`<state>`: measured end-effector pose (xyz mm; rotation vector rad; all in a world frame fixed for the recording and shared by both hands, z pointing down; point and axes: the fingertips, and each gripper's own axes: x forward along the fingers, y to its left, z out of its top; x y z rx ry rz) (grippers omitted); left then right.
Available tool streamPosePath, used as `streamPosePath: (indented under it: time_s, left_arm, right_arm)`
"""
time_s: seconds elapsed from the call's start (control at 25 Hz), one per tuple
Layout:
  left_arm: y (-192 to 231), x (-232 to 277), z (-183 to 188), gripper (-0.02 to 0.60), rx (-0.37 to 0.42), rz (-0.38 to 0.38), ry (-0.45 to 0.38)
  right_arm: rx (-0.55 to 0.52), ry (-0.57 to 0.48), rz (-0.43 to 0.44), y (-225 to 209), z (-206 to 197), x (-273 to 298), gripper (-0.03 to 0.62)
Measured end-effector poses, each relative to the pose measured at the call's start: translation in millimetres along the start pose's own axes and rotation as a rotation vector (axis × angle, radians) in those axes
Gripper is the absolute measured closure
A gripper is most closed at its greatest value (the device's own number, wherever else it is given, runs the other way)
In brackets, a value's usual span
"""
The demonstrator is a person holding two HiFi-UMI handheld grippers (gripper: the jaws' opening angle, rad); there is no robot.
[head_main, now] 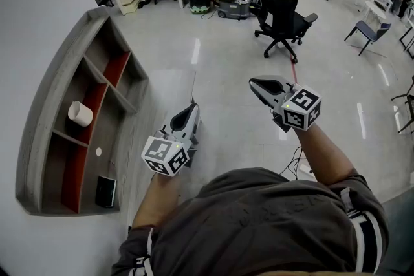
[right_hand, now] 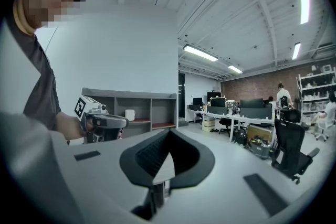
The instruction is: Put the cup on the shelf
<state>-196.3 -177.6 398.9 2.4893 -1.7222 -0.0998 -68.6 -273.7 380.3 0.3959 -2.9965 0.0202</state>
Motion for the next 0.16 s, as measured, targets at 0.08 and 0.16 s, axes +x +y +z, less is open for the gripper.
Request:
streamPosePath:
  time_s: [0.08, 0.16]
  left_arm:
    - [0.1, -0.4, 0.0, 0.582, 0.0, 0.0, 0.001]
    - [-0.5, -0.4, 0.4, 0.583, 0.0, 0.0, 0.002]
  right_arm:
    - [0.002, 0.0, 0.0, 0.5, -0.4, 0.5, 0.605]
    - [0.004, 0.001, 0.0, 0.6, -0.6, 0.5, 0.605]
